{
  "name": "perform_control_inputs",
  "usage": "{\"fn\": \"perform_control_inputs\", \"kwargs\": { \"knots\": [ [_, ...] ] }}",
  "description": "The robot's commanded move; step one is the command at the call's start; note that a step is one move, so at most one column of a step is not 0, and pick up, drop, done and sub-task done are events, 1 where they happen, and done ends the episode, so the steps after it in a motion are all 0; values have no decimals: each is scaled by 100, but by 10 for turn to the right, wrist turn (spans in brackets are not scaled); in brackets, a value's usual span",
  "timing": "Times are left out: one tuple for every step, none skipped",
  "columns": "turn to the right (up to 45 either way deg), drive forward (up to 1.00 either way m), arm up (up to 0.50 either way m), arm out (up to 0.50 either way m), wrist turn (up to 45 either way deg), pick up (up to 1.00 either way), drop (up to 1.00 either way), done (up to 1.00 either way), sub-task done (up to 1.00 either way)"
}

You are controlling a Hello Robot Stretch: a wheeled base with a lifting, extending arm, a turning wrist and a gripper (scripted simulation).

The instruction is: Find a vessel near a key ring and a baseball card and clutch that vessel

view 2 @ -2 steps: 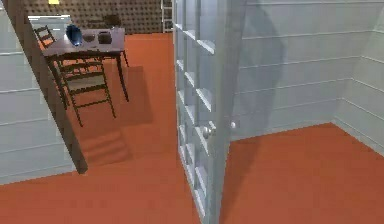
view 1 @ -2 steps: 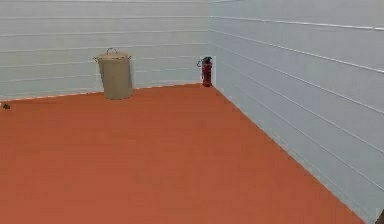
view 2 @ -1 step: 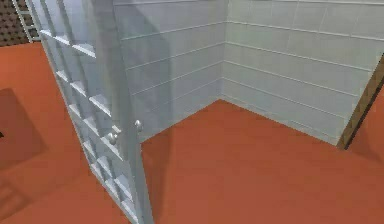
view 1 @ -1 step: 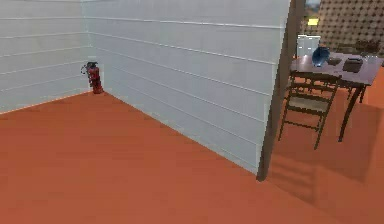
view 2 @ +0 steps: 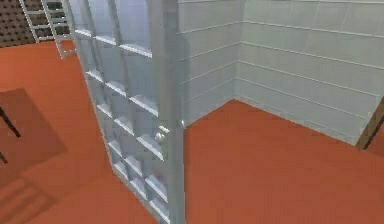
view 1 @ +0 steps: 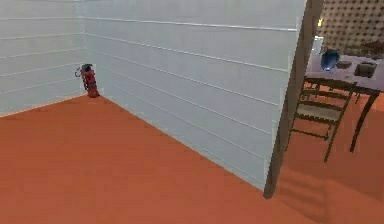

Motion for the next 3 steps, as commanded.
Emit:
{"fn": "perform_control_inputs", "kwargs": {
  "knots": [
    [450, 0, 0, 0, 0, 0, 0, 0, 0],
    [30, 0, 0, 0, 0, 0, 0, 0, 0],
    [0, 100, 0, 0, 0, 0, 0, 0, 0]
  ]
}}
